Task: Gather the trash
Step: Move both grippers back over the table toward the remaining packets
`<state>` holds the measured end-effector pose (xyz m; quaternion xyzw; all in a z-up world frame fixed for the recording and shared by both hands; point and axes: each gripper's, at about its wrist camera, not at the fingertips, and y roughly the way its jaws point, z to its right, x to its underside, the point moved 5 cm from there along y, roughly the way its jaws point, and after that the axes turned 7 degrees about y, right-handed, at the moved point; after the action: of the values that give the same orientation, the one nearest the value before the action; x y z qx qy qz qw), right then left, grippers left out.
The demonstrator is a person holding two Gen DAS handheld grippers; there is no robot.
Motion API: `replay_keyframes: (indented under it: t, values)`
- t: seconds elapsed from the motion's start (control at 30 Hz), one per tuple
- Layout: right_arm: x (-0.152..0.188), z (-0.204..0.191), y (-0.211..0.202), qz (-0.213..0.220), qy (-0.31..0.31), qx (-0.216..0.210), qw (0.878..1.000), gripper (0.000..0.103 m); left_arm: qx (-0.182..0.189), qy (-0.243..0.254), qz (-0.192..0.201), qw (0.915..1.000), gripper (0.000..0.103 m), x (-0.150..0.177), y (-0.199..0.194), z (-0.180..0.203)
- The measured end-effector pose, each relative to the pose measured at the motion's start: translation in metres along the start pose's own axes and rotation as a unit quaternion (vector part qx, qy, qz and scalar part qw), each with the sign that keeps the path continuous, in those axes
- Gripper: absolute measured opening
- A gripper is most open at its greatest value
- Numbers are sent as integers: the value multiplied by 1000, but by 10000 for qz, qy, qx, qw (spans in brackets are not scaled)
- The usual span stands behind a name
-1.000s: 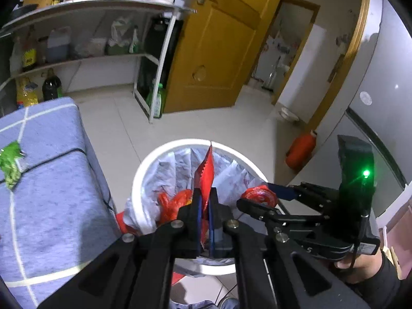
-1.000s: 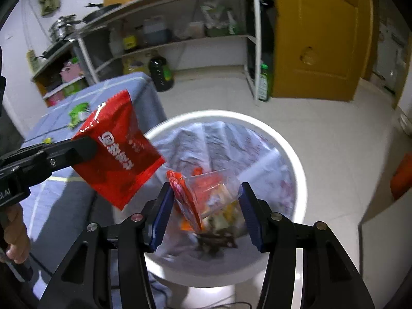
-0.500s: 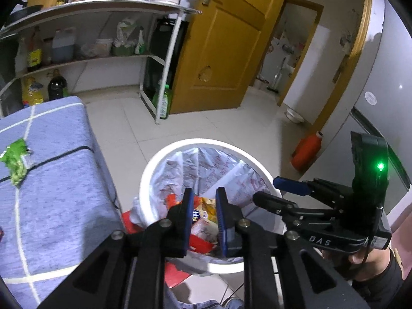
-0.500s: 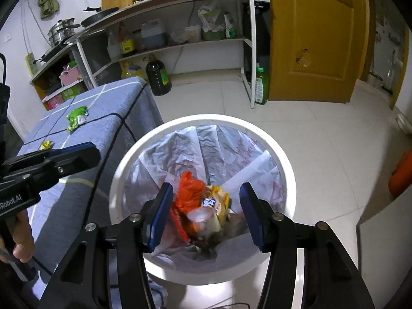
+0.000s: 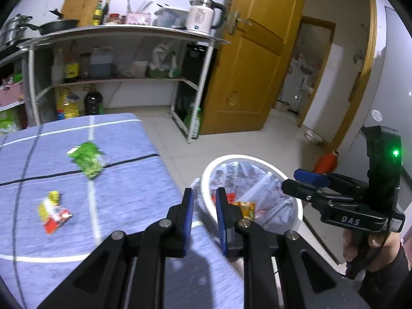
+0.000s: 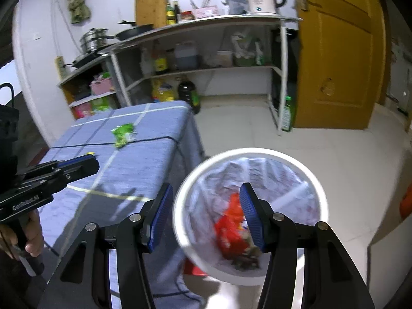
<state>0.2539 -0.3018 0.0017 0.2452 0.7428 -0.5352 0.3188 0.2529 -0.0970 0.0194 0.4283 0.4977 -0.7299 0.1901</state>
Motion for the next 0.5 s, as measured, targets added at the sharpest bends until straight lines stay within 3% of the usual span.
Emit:
replay_keyframes:
  t: [0.2,0.3,0.33,0.5]
  values:
    - [-2,-37,6,-36,-222,-277,9994,55,-392,-198,46,9990,19,10,-24,-44]
    - [-4,-52,10,-39,-319,-350,9989,55,-651,-373,41,9972,41,18,-33,-70]
    - [-6,-58,11,-35,-348,-386,9986,55,-715,-442,62,9964,44,20,-36,-78]
    - [-11,-83,18,-34,-538,-533,9971,55,-908,-636,91,9938,44,30,-47,-105]
